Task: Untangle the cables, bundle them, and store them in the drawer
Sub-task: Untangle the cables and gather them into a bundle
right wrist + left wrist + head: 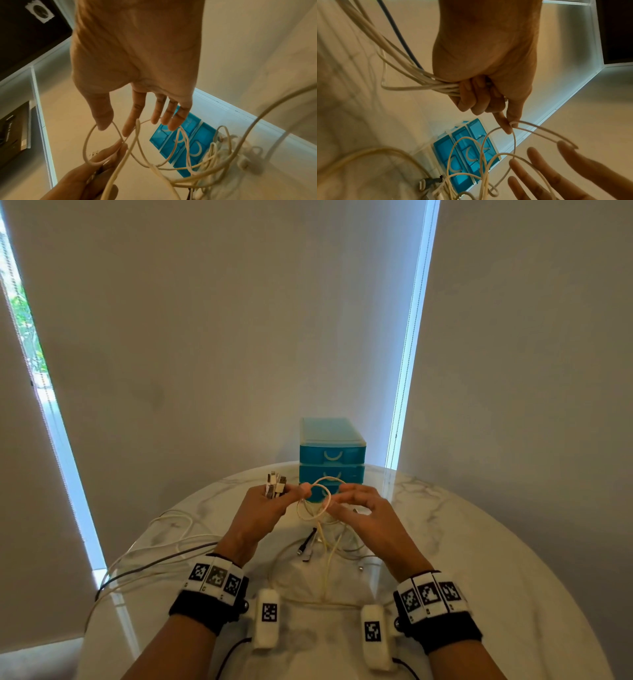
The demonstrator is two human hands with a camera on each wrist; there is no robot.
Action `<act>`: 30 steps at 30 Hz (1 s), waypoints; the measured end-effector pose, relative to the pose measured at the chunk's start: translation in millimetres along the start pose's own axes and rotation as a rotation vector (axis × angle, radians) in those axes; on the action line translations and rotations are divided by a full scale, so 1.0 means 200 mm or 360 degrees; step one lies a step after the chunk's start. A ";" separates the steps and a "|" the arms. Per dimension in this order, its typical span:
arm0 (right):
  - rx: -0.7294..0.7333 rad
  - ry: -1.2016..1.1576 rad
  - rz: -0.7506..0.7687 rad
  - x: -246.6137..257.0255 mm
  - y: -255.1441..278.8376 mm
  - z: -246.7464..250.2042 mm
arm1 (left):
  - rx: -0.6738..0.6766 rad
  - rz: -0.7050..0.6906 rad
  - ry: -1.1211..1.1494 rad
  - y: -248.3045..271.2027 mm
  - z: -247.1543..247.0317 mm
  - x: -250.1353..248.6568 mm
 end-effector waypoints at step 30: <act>-0.0134 -0.2113 0.0427 0.03 0.07 0.18 | -0.0371 -0.0027 0.0177 0.01 0.05 -0.03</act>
Point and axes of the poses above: each hand's wrist, its own y-axis away from the middle knuckle, its own z-axis out of the back of the hand, x = y × z, the point moved 4 cm from there along -y, towards the middle knuckle, and after that the axes turned 13 degrees about x, right-handed, at the moved point
